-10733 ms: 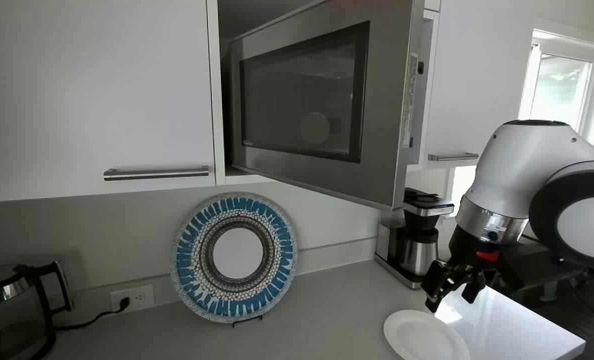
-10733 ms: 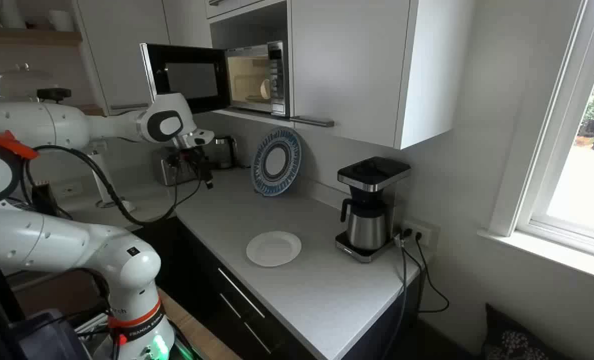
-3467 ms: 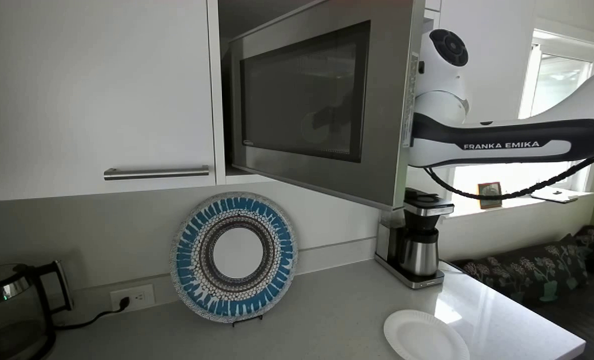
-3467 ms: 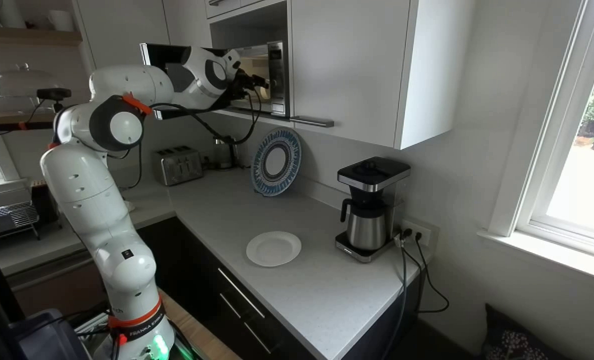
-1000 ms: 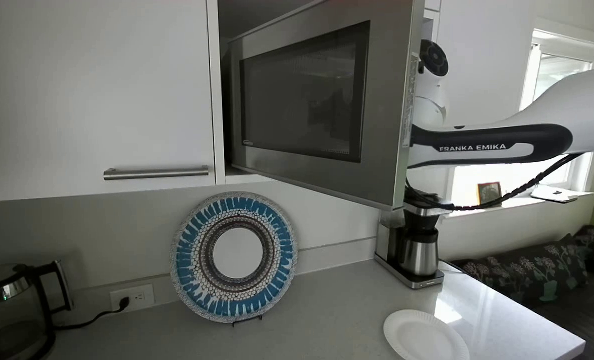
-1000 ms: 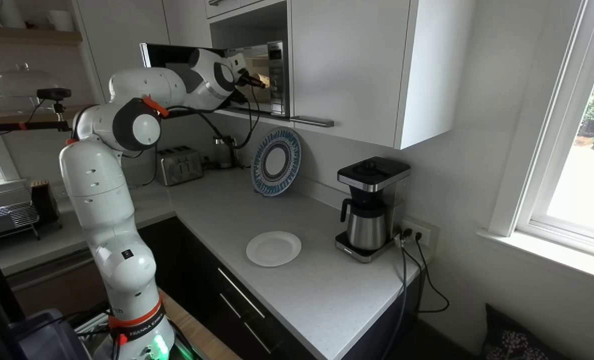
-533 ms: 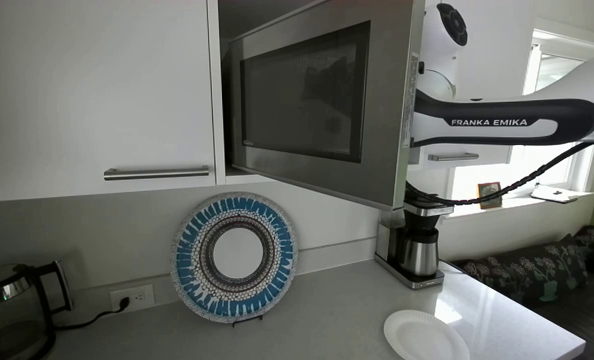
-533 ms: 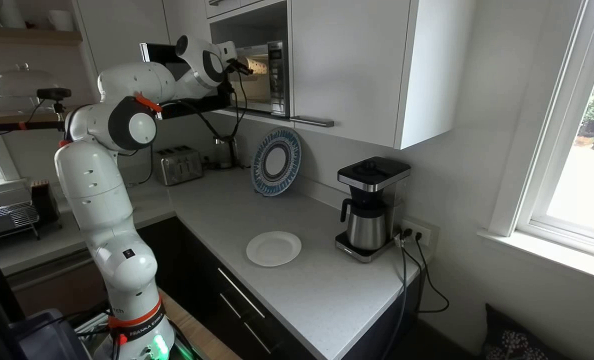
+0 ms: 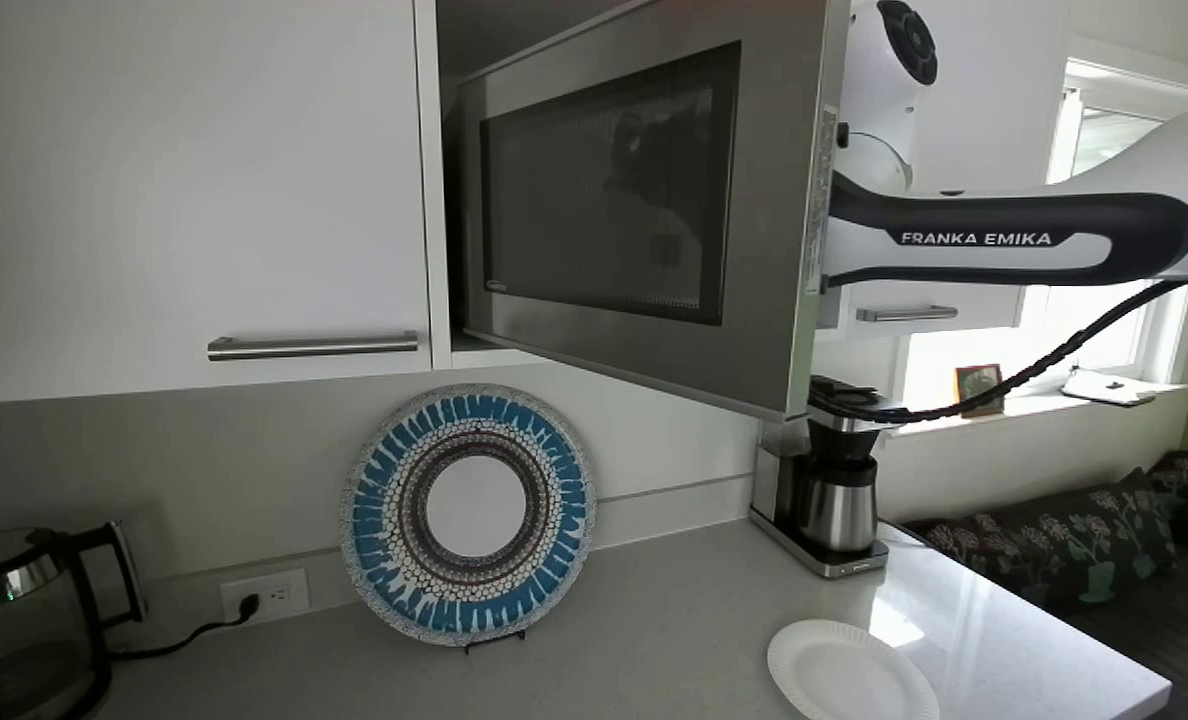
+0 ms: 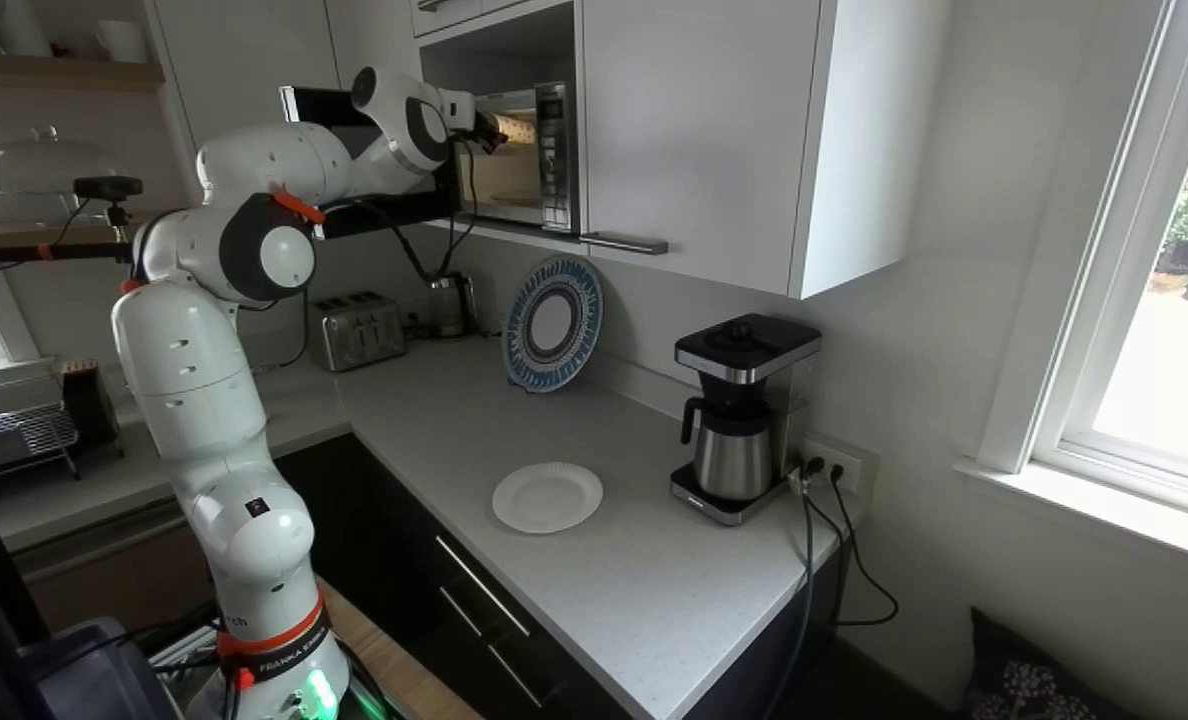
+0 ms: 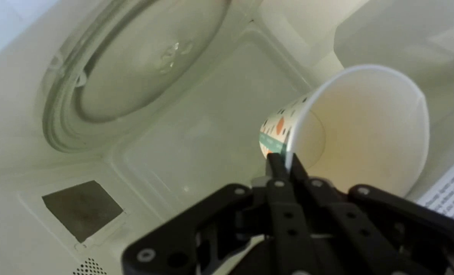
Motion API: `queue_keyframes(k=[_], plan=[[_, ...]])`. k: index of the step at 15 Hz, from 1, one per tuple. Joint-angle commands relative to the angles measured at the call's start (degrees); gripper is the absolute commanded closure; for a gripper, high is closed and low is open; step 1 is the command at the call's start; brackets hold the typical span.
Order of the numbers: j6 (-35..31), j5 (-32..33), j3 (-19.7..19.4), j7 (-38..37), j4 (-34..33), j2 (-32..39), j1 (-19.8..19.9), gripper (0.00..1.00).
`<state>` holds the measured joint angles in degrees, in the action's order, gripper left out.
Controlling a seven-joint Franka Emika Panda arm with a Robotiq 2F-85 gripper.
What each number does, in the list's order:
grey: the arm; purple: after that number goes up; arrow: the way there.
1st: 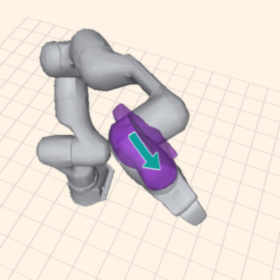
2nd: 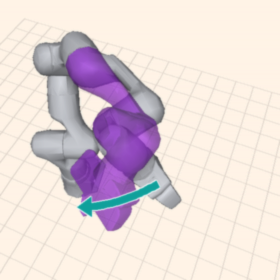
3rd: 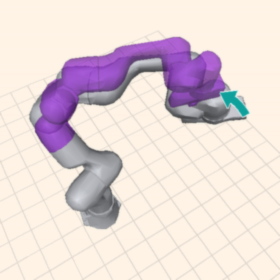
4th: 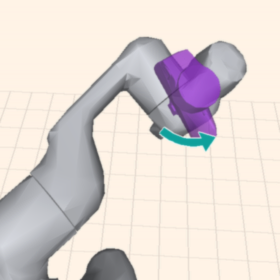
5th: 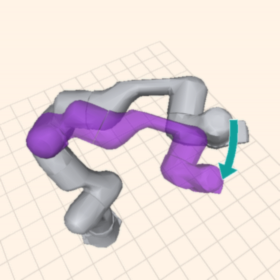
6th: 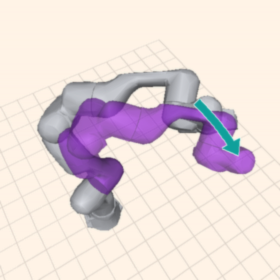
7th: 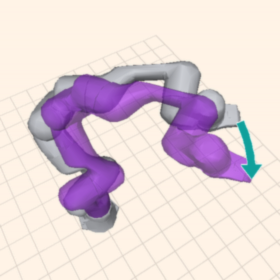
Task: Put the cup in the microwave upright
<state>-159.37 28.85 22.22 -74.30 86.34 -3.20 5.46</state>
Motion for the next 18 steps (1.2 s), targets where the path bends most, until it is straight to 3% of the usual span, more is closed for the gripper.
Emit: queue_keyframes(k=[1,2,6,11,15,16,18], plan=[[0.41,0.66,0.04,-1.68,-0.09,0.12,0.00,0.99],[0.56,0.91,0.06,-2.09,-0.09,0.22,-0.02,0.96],[0.56,0.91,0.06,-1.94,-0.09,0.30,-0.03,0.99],[3.78,-9.11,0.55,-5.20,-0.07,-0.63,-1.27,0.99],[12.76,-13.35,0.84,-8.19,-0.24,-2.56,-1.51,0.99],[14.99,-13.07,-3.13,-9.49,-0.58,-2.91,-5.54,0.99],[19.63,-14.30,-4.14,-10.99,-1.78,-3.62,-6.68,0.99]])
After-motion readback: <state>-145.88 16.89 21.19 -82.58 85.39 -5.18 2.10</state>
